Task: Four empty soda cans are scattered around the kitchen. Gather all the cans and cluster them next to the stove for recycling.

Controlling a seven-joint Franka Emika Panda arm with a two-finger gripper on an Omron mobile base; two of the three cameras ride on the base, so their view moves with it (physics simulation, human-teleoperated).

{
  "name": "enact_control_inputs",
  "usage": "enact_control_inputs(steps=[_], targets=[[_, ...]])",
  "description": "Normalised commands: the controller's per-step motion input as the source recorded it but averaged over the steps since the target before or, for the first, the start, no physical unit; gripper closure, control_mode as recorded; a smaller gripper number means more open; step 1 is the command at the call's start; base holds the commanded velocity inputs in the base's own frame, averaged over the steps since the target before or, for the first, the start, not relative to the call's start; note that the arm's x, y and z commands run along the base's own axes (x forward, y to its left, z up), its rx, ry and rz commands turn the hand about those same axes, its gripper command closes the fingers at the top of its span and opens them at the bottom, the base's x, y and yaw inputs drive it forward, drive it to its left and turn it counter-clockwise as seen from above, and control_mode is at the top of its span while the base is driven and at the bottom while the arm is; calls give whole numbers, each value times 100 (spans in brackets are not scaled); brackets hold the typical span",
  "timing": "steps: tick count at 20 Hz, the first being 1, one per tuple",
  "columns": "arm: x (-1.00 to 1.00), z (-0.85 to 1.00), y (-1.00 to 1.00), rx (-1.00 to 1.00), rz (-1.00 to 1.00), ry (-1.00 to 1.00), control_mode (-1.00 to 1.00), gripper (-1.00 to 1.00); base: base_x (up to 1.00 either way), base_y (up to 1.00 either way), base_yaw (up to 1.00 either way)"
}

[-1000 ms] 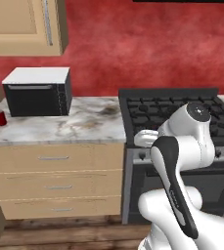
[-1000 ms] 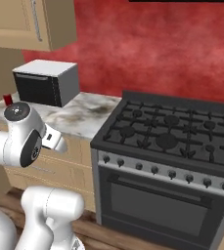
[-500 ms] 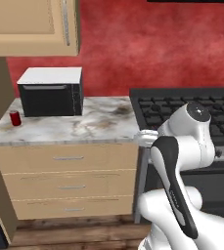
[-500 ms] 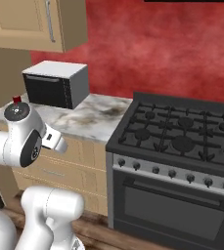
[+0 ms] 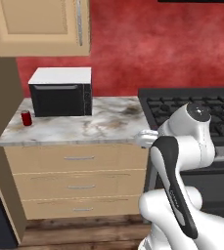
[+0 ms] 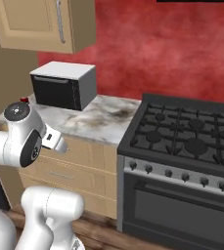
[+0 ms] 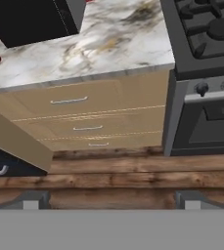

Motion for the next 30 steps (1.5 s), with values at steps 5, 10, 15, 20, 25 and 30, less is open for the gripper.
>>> enact_control_inputs(steps=[5, 10, 15, 20, 25, 30], targets=[[0, 0, 0, 0, 0, 0, 100, -100, 28, 37, 0], [0, 0, 0, 0, 0, 0, 100, -100, 33, 37, 0], [0, 0, 0, 0, 0, 0, 100, -100, 41, 35, -2], [0, 0, 0, 0, 0, 0, 100, -100, 42, 34, -3], [0, 0, 0, 0, 0, 0, 100, -100, 39, 37, -4], [0, 0, 0, 0, 0, 0, 100, -100, 34, 35, -4]])
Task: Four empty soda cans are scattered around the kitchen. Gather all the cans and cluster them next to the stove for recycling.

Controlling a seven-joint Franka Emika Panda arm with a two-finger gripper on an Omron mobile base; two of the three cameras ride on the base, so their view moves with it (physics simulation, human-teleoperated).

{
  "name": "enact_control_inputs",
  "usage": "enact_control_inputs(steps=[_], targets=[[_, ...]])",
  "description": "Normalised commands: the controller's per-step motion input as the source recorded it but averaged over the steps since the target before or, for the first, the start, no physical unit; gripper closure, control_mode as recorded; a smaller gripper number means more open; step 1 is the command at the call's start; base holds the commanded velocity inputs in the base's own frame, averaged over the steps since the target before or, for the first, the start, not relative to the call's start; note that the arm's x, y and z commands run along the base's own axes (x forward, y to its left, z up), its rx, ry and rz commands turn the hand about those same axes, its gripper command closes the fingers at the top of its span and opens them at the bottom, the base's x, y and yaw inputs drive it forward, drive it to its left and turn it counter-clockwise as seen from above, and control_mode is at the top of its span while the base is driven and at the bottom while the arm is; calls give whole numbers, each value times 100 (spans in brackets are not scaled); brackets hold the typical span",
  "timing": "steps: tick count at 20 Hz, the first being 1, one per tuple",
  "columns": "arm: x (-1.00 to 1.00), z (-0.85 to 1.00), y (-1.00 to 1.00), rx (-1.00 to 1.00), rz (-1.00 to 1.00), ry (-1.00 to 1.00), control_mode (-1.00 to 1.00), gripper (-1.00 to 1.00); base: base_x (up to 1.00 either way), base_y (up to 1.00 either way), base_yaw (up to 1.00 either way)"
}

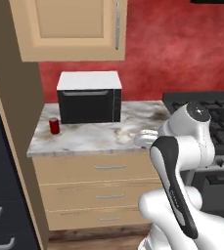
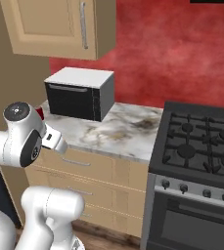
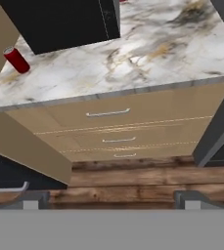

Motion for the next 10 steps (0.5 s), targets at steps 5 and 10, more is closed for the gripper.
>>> enact_control_inputs(steps=[5, 10], targets=[[0, 0, 0, 0, 0, 0, 100, -100, 30, 31, -3], [0, 0, 0, 0, 0, 0, 100, -100, 32, 24, -3]])
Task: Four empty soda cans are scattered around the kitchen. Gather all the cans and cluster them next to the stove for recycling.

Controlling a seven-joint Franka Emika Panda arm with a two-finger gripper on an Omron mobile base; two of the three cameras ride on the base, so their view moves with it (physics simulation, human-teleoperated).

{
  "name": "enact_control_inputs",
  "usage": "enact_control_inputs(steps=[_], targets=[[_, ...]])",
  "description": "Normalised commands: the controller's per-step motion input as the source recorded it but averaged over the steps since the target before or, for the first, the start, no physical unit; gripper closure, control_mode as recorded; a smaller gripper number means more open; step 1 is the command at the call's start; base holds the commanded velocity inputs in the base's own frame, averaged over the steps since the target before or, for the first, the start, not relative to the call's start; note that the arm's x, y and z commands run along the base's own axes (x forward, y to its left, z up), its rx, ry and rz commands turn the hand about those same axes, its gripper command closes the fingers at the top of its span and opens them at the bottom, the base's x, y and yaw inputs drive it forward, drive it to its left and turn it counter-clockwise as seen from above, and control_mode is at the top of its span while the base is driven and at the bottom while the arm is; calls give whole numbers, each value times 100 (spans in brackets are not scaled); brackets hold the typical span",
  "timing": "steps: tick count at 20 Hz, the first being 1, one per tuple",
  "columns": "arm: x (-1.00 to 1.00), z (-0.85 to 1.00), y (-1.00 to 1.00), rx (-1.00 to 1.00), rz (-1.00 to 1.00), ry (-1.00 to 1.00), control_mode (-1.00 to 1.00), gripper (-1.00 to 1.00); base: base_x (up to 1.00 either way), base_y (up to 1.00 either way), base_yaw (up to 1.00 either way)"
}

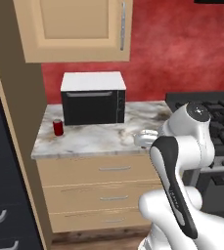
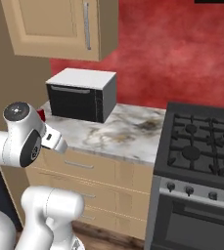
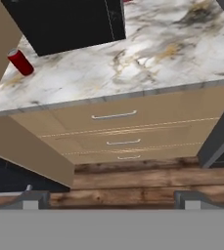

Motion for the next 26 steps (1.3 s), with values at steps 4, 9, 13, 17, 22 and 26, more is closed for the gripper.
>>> enact_control_inputs(steps=[4, 9, 13, 17, 22, 26], targets=[[0, 0, 0, 0, 0, 0, 100, -100, 36, 24, -2], [0, 0, 0, 0, 0, 0, 100, -100, 34, 30, -1], [0, 0, 0, 0, 0, 0, 100, -100, 37, 41, -1], [0, 0, 0, 0, 0, 0, 100, -100, 37, 40, -2], [0, 0, 0, 0, 0, 0, 100, -100, 41, 40, -2], [0, 0, 0, 0, 0, 0, 100, -100, 38, 31, -1]])
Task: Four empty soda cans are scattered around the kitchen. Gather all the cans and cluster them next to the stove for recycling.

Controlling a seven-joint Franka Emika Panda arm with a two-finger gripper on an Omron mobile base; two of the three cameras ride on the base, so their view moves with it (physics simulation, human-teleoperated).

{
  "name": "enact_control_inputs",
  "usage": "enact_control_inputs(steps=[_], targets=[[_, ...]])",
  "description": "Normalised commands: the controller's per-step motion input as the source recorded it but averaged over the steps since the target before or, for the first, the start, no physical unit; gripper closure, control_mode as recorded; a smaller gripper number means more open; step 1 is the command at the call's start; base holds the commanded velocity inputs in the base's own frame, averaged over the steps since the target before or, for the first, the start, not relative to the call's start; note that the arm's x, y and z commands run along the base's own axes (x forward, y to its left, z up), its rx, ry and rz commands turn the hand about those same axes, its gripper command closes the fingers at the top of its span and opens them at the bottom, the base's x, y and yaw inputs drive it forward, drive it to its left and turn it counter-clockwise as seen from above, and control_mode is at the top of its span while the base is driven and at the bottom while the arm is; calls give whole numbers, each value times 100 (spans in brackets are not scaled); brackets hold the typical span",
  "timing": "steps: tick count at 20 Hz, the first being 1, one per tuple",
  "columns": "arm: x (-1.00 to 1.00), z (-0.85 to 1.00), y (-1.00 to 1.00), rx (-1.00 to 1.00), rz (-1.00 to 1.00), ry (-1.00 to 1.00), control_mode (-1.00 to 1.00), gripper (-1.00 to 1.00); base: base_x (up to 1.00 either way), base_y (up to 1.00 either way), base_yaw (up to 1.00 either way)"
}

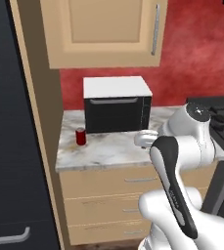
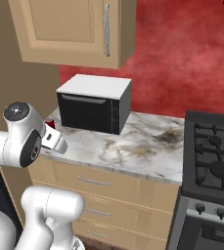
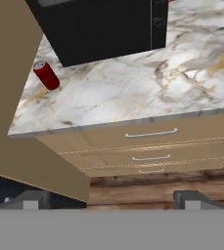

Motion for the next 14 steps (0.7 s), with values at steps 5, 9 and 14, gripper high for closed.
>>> enact_control_inputs(steps=[5, 9, 14], targets=[[0, 0, 0, 0, 0, 0, 100, -100, 37, 25, 0], [0, 0, 0, 0, 0, 0, 100, -100, 39, 32, 0], [0, 0, 0, 0, 0, 0, 100, -100, 39, 37, 0]])
